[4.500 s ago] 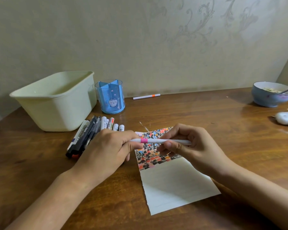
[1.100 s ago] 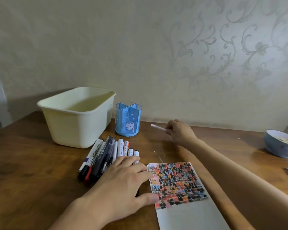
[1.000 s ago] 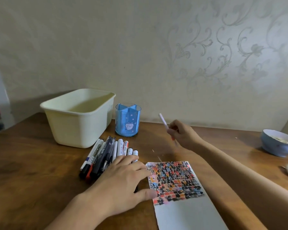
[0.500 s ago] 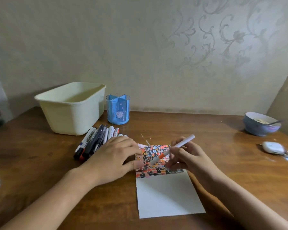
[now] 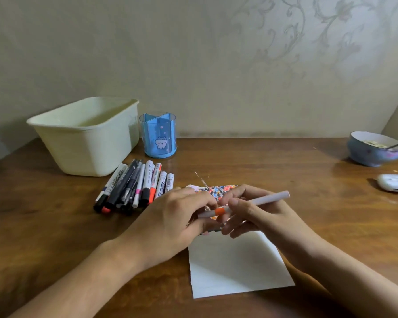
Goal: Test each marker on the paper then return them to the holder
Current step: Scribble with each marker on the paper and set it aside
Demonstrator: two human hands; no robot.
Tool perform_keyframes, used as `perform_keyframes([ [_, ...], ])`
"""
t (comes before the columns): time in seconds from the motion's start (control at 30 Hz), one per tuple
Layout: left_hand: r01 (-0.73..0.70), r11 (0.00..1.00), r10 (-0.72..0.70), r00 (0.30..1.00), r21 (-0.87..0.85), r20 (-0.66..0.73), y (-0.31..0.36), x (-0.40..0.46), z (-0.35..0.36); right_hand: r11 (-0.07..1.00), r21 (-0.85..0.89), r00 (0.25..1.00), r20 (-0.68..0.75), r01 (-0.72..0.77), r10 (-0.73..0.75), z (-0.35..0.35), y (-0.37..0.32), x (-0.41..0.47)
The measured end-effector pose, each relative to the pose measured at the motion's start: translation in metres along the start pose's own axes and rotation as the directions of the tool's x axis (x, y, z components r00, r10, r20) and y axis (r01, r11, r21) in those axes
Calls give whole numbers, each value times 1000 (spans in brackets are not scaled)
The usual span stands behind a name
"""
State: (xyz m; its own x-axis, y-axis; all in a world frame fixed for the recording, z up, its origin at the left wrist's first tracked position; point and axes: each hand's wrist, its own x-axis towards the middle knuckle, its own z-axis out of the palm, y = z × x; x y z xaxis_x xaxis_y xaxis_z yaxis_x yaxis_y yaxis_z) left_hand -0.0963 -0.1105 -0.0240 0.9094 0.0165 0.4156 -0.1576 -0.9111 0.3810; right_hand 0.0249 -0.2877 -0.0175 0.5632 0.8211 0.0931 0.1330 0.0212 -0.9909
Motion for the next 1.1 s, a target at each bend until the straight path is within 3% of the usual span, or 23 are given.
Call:
perform_keyframes([
  [0.27, -28, 1000, 28, 1000, -14, 0, -4, 4, -4, 1000, -14, 997, 70, 14, -13, -5, -1, 2],
  [0.4, 13, 999, -10, 996, -40, 90, -3, 5, -7, 998, -45, 993, 114, 47, -42, -5, -2, 2],
  [0.5, 84, 994, -76, 991, -74, 114, -13, 5, -24, 996, 70, 998, -15, 56, -55, -18, -6, 2],
  [0.57, 143, 969, -135, 990, -202, 49, -19, 7, -37, 996, 42, 993, -97, 75, -70, -33, -6, 3],
  [0.63, 140, 960, -146, 989, -244, -6, -18, 8, -40, 999, 3, 997, -76, 35, -35, -35, -4, 4],
  [0.73, 164, 980, -160, 986, -114, 49, -17, 6, -27, 998, -56, 1000, 3, -23, 23, -21, 1, 4],
  [0.87, 153, 986, -157, 985, 60, 66, -19, 6, -17, 976, -217, 1000, 17, 26, -23, -11, 10, 3],
  [0.97, 97, 982, -129, 972, 164, 196, -16, 4, -14, 958, -277, 997, 2, 73, -75, -10, 12, 3],
  [1.1, 48, 916, -205, 909, 399, 362, -19, 1, -13, 932, -343, 993, 26, 117, -115, -8, 13, 4],
])
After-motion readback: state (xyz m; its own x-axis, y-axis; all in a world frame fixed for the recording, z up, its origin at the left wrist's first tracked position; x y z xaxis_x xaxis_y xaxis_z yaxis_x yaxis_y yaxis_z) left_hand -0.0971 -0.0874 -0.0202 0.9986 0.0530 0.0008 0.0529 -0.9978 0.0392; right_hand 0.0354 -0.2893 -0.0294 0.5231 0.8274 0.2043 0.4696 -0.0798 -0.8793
